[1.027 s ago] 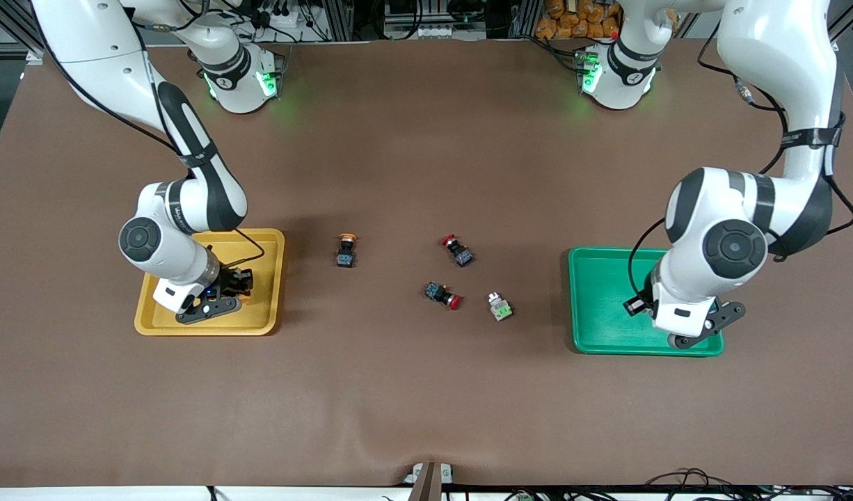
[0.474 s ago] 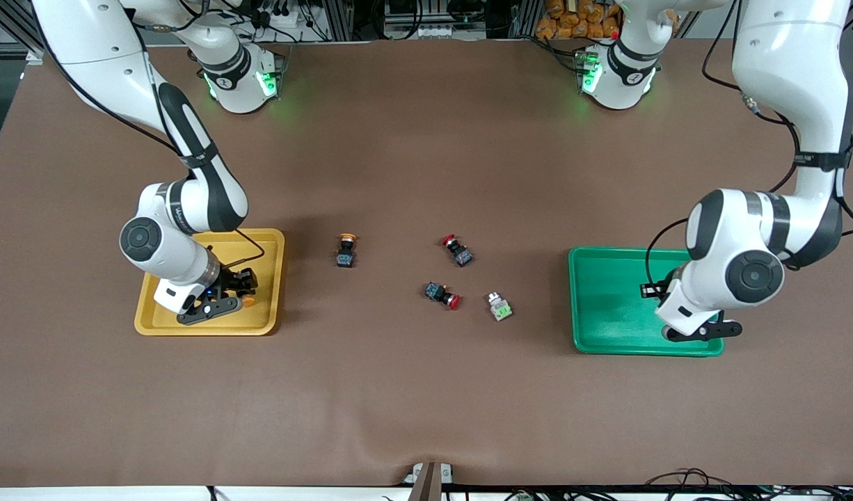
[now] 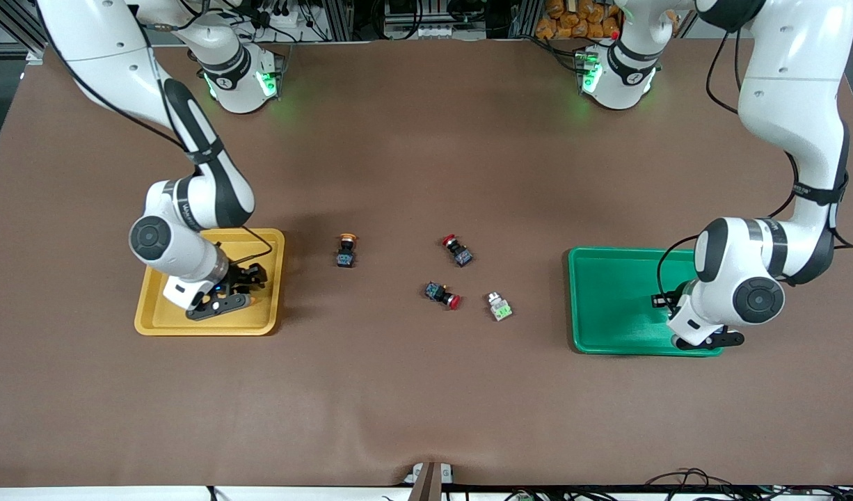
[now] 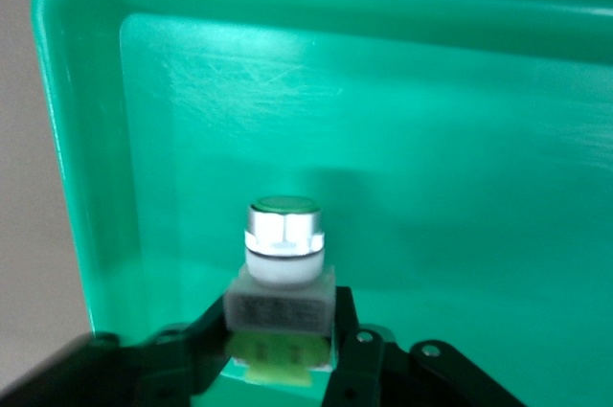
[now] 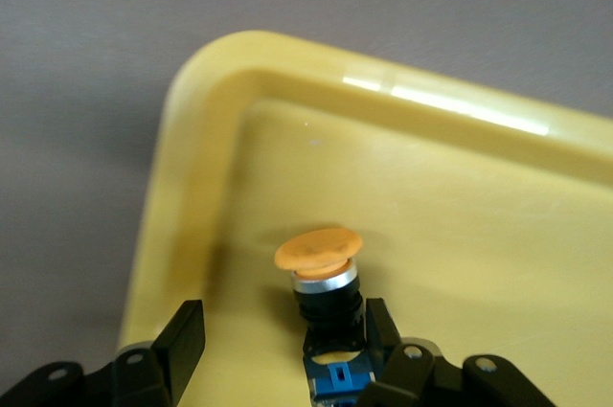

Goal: Place green and yellow buttons in trays
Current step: 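Lower the green switch into the green tray while the right lowers yellow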

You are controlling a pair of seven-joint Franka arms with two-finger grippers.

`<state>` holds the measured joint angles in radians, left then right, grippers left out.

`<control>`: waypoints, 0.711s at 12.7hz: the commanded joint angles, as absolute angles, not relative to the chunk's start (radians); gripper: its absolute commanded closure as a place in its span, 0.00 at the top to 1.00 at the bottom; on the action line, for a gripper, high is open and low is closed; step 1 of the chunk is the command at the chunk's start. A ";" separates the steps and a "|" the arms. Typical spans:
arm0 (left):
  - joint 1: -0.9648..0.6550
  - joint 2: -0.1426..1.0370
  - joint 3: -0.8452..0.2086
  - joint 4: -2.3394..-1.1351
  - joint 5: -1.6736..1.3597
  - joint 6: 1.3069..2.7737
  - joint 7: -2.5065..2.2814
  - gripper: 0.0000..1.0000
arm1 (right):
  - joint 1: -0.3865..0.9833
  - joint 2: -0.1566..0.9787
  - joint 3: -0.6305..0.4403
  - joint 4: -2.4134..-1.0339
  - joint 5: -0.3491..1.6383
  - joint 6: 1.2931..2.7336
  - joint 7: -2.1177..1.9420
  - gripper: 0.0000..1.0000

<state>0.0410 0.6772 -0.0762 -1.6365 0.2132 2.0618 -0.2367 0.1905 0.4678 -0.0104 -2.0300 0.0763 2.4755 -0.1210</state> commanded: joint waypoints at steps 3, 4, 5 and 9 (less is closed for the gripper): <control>-0.001 0.628 -0.092 -1.603 0.222 2.043 -0.309 1.00 | 0.293 0.405 -0.011 -2.079 0.089 2.461 0.055 0.76; -0.036 0.626 -0.092 -1.586 0.222 2.034 -0.386 1.00 | 0.305 0.403 -0.011 -2.079 0.089 2.461 0.075 0.76; -0.078 0.627 -0.092 -1.574 0.224 2.026 -0.466 1.00 | 0.310 0.403 -0.011 -2.079 0.089 2.462 0.092 0.76; -0.231 0.652 -0.092 -1.497 0.198 2.023 -0.674 1.00 | 0.388 0.410 -0.011 -2.079 0.089 2.471 0.223 0.76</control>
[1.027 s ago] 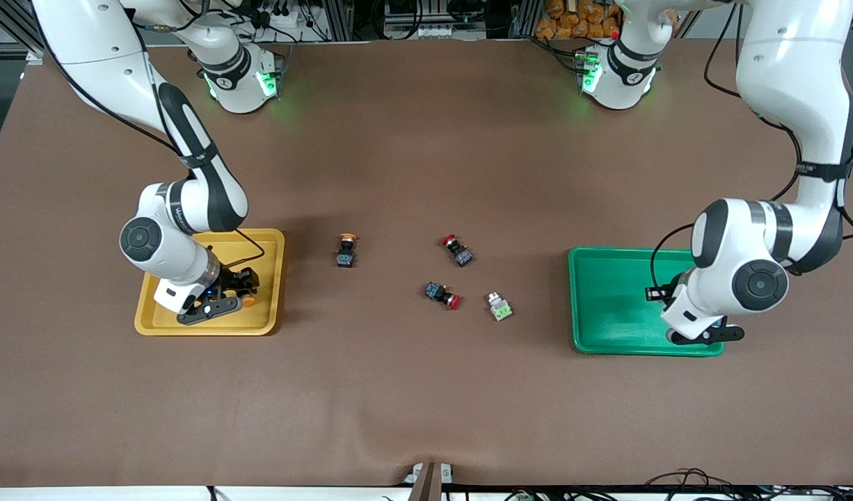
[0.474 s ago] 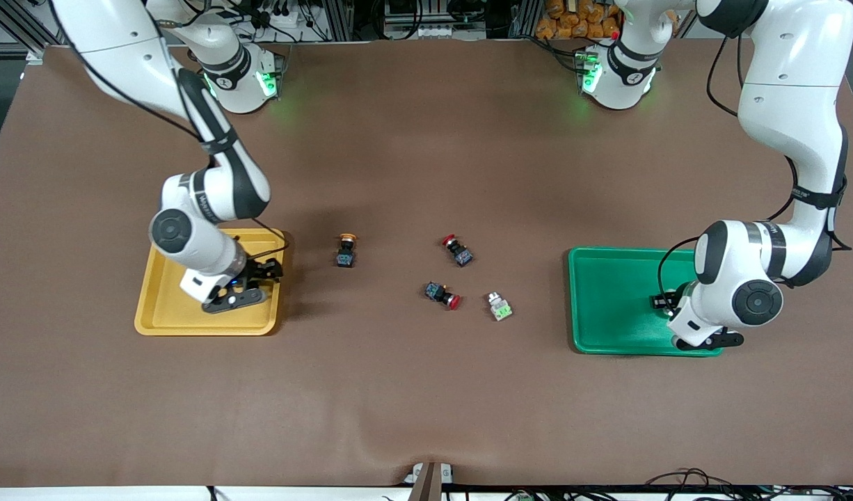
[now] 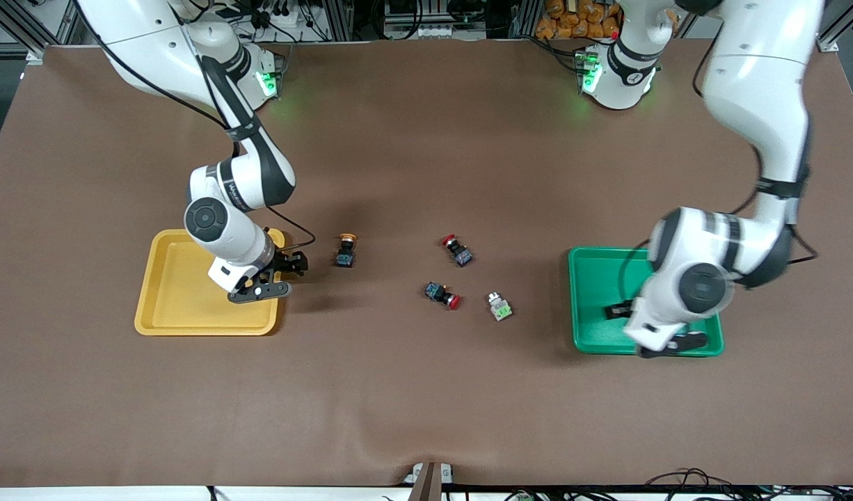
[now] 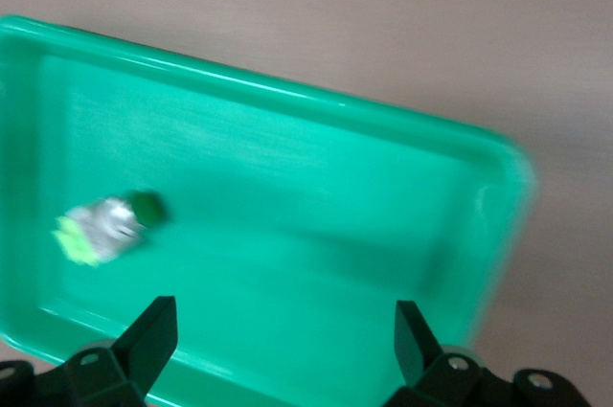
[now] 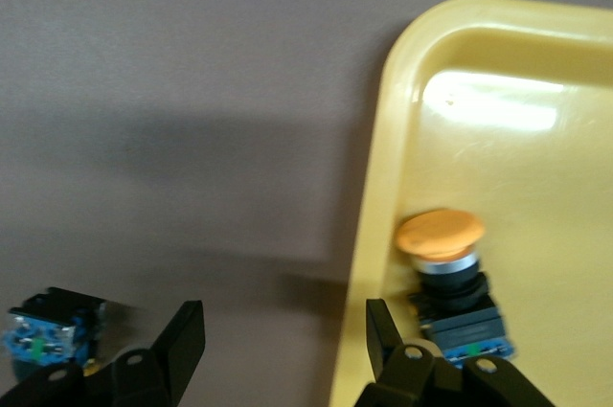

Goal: Place green and yellow buttons in trays
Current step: 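Grasp the second green switch with the left gripper while the right grasps yellow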

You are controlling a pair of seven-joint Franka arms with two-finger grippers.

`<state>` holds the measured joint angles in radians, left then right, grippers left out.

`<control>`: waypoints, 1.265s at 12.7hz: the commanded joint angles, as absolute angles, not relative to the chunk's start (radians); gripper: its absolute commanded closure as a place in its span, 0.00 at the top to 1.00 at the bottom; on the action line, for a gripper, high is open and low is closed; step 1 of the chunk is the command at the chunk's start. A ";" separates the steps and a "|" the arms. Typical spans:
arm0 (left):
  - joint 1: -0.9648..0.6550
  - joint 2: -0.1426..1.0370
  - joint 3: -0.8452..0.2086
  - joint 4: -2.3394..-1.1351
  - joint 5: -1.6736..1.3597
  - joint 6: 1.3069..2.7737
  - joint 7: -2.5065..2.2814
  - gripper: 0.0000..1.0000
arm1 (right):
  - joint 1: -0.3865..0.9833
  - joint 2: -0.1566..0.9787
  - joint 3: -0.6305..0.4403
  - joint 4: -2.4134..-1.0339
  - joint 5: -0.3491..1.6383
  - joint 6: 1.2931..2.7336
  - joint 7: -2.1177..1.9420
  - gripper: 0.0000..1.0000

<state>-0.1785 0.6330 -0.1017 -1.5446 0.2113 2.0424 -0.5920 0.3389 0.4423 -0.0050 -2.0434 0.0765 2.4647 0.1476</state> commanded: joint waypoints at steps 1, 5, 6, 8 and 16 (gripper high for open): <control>-0.259 0.661 -0.092 -1.487 0.178 2.023 -0.711 1.00 | 0.418 0.413 -0.011 -2.079 0.089 2.477 0.277 0.76; -0.365 0.705 -0.092 -1.427 0.172 2.049 -0.817 1.00 | 0.505 0.417 -0.011 -2.077 0.090 2.494 0.423 0.76; -0.388 0.727 -0.091 -1.402 0.172 2.065 -0.845 1.00 | 0.518 0.419 -0.011 -2.077 0.089 2.500 0.439 0.76; -0.416 0.767 -0.091 -1.376 0.172 2.104 -0.903 1.00 | 0.531 0.437 -0.009 -2.080 0.092 2.532 0.445 0.76; -0.456 0.876 -0.091 -1.376 0.170 2.256 -1.107 1.00 | 0.594 0.531 -0.011 -2.083 0.100 2.666 0.483 0.60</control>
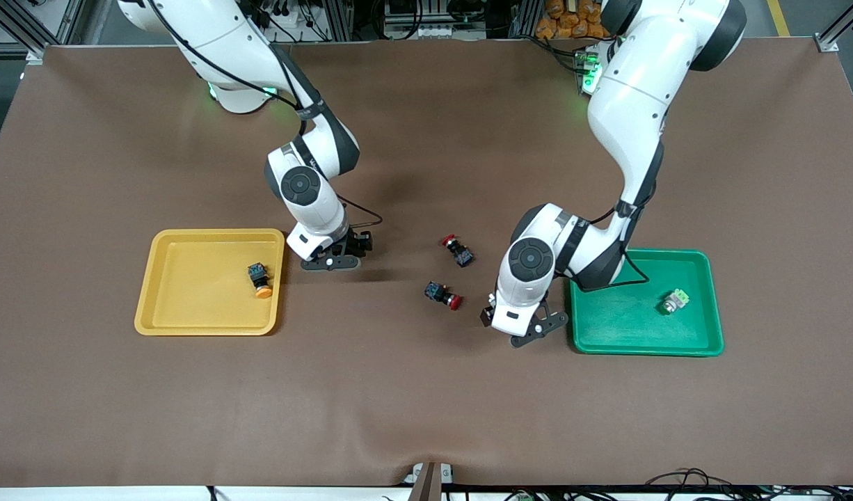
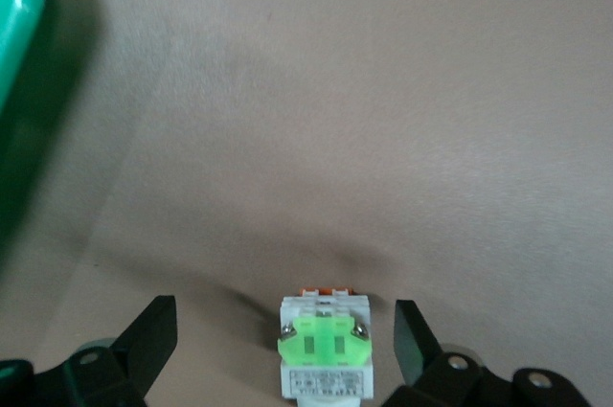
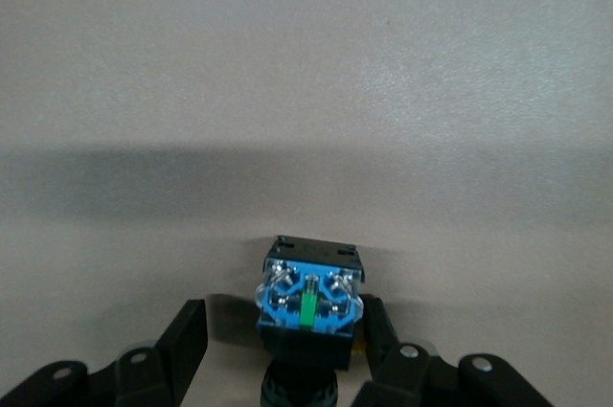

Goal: Place green and yellow buttons in trays
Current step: 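Grasp the second green switch with the left gripper while the right grasps yellow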

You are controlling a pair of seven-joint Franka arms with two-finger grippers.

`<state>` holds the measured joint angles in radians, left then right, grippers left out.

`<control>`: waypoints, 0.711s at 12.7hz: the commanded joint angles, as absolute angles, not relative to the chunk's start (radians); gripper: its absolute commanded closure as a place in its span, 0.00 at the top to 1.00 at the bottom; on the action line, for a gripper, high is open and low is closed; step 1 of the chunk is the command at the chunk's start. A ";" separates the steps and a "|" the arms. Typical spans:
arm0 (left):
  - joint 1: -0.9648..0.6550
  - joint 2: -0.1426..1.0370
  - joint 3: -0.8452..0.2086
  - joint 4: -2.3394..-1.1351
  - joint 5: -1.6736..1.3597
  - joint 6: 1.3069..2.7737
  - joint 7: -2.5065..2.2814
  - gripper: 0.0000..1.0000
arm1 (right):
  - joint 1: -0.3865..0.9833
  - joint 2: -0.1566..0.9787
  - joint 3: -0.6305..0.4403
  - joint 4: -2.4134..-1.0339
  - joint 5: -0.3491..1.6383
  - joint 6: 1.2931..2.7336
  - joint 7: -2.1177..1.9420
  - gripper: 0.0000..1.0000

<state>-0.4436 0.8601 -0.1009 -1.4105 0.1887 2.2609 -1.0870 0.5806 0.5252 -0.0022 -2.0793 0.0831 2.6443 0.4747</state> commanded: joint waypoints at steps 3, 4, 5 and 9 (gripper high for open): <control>-0.477 0.896 -0.091 -1.376 0.172 2.263 -1.147 1.00 | 0.595 0.534 -0.011 -2.083 0.100 2.671 0.515 0.00; -0.479 0.896 -0.091 -1.376 0.170 2.263 -1.169 0.50 | 0.595 0.532 -0.011 -2.083 0.100 2.671 0.517 0.00; -0.485 0.897 -0.091 -1.377 0.172 2.263 -1.187 0.12 | 0.591 0.528 -0.011 -2.083 0.100 2.669 0.518 0.00; -0.488 0.884 -0.083 -1.376 0.176 2.263 -1.180 0.00 | 0.552 0.454 -0.014 -2.076 0.098 2.550 0.492 0.00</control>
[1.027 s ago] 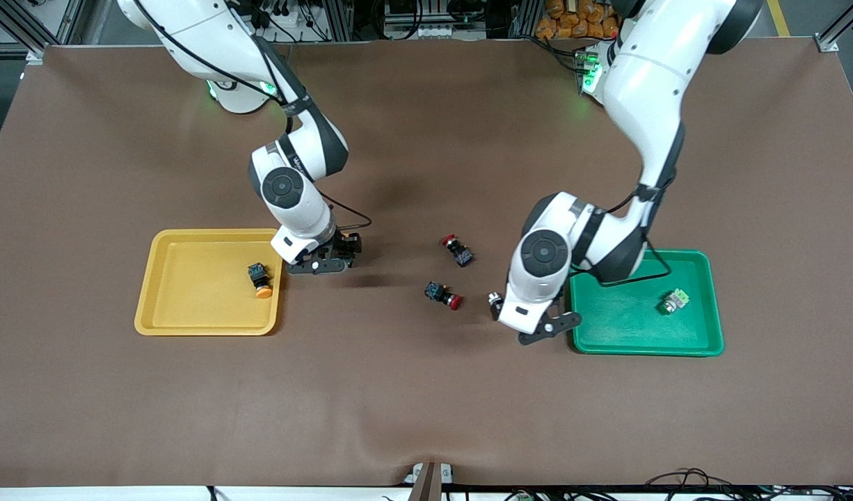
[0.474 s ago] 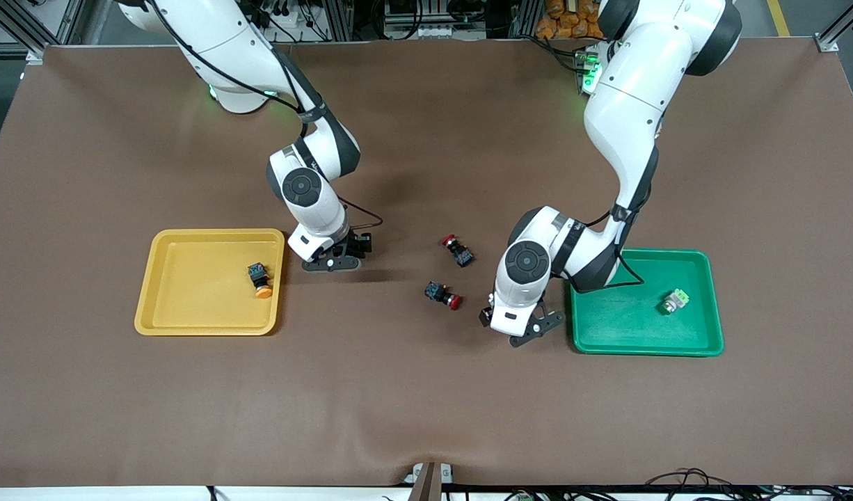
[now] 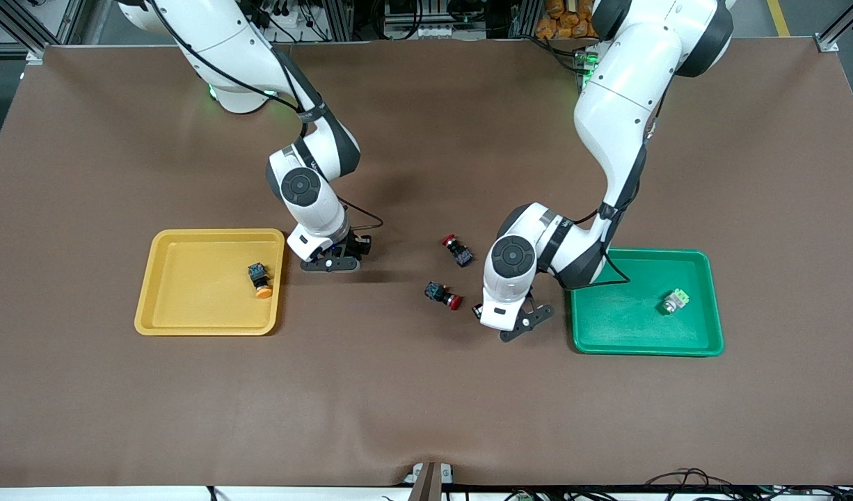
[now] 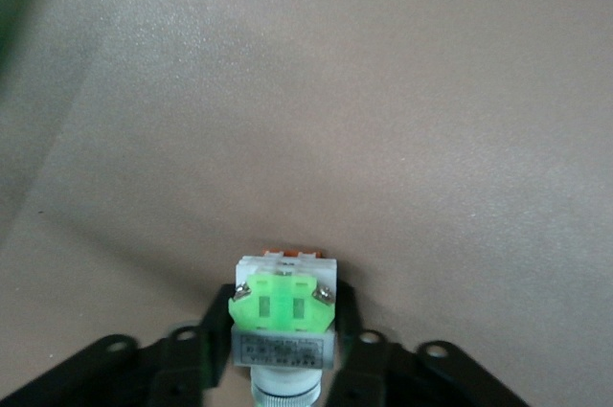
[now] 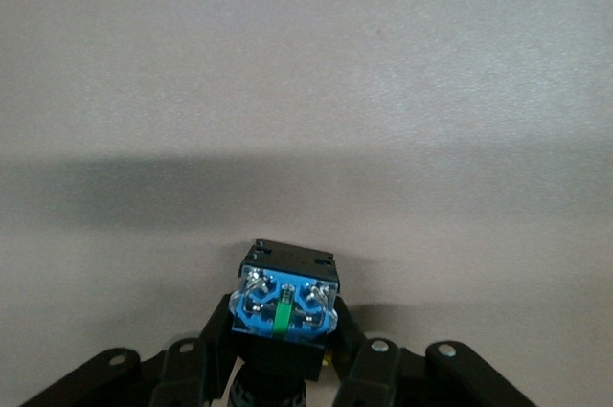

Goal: Place green and yellow buttons in trays
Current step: 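Grasp the second green switch with the left gripper while the right grasps yellow, then place the green switch in the green tray while the right places yellow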

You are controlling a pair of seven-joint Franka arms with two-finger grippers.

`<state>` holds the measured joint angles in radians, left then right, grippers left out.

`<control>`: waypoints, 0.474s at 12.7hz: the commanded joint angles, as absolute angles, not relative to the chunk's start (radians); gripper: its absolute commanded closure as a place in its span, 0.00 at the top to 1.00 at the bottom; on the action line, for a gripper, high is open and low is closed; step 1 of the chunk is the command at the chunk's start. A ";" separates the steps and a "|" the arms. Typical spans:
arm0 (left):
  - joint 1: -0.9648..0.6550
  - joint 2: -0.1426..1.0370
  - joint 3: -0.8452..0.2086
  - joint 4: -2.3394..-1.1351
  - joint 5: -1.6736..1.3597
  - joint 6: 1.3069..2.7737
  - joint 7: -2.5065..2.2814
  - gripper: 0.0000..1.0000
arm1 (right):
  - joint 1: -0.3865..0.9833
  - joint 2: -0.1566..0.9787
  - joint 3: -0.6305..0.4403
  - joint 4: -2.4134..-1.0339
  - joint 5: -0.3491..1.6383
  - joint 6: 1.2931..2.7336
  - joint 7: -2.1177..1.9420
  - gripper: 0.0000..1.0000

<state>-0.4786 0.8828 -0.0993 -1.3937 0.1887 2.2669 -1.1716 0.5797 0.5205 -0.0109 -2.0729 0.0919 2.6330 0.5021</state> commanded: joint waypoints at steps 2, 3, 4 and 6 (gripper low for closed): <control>-0.473 0.826 -0.080 -1.376 0.181 2.249 -1.177 0.00 | 0.523 0.385 -0.017 -2.065 0.098 2.429 0.439 0.00; -0.453 0.790 -0.075 -1.377 0.186 2.226 -1.174 0.00 | 0.505 0.361 -0.017 -2.059 0.098 2.389 0.414 0.00; -0.419 0.747 -0.074 -1.381 0.190 2.174 -1.161 0.00 | 0.486 0.341 -0.018 -2.048 0.098 2.347 0.381 0.00; -0.361 0.686 -0.078 -1.390 0.178 2.082 -1.033 0.00 | 0.437 0.327 -0.018 -2.017 0.098 2.268 0.312 0.00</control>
<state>-0.4120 0.7672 -0.0733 -1.3531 0.1888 2.1571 -1.1205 0.4848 0.3525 -0.0288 -2.0272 0.0918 2.3254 0.3750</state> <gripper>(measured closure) 0.586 0.577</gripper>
